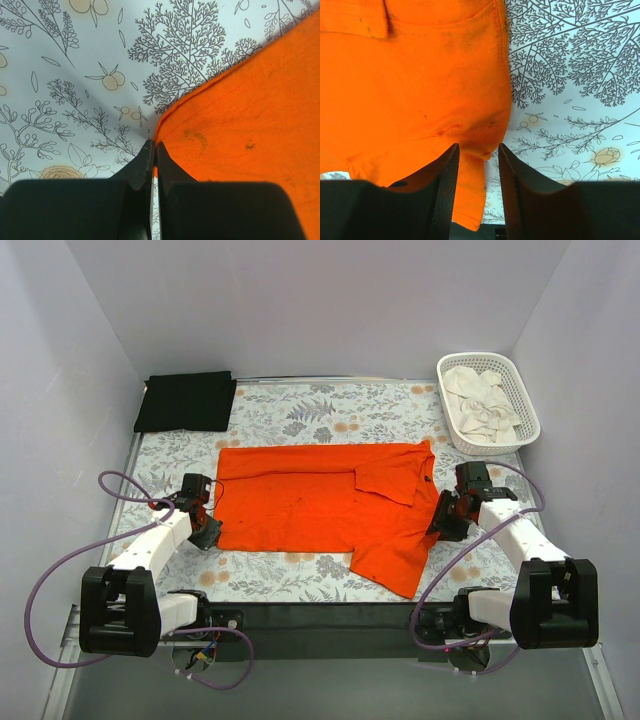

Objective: Fold and stack the t-shirts
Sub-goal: Fold the tshirt

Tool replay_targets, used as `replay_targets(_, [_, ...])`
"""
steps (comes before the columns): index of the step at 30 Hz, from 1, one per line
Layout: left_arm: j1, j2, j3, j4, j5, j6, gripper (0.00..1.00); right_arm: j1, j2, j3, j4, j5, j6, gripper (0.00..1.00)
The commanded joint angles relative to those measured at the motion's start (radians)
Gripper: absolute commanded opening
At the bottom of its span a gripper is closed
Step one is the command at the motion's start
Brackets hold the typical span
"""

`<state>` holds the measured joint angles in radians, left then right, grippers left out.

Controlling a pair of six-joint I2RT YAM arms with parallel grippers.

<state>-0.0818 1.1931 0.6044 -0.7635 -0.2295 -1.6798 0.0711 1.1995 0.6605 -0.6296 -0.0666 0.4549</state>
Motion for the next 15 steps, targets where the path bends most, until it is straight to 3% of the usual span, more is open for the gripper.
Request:
replay_targets(1, [-0.004,-0.010,0.024,-0.010,-0.027,0.002,0.00,-0.007,0.018,0.001,0.034,0.021,0.027,0.37])
replay_targets(12, [-0.003,-0.003,0.026,-0.011,-0.039,-0.003,0.00,-0.007,0.051,-0.078,0.059,0.088,0.027,0.35])
replay_targets(15, [-0.001,0.000,0.034,-0.020,-0.044,-0.006,0.00,-0.008,0.052,-0.081,0.047,0.103,0.019,0.27])
